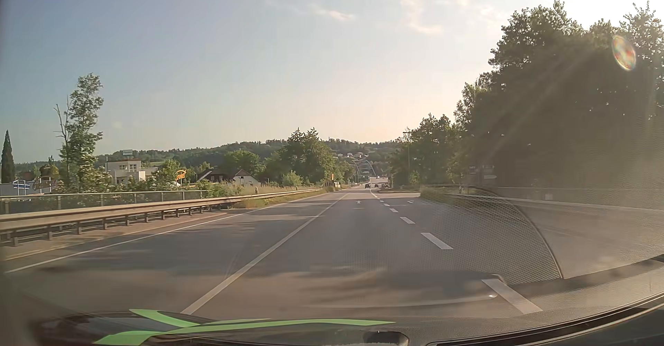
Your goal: Follow the waypoints while adhering to traffic rules and regulations
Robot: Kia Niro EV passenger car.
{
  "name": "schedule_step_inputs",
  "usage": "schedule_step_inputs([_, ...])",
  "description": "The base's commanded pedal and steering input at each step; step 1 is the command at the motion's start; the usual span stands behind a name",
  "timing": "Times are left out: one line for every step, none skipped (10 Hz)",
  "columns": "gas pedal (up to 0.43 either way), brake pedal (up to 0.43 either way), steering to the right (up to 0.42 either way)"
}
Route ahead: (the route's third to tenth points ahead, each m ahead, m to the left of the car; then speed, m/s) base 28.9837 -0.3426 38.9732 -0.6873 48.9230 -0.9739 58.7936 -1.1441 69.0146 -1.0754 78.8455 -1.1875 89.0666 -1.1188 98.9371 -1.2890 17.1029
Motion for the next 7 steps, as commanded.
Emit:
schedule_step_inputs([0.079,0.0,0.002])
schedule_step_inputs([0.079,0.0,0.002])
schedule_step_inputs([0.079,0.0,0.003])
schedule_step_inputs([0.079,0.0,0.002])
schedule_step_inputs([0.079,0.0,0.002])
schedule_step_inputs([0.079,0.0,0.003])
schedule_step_inputs([0.079,0.0,0.002])
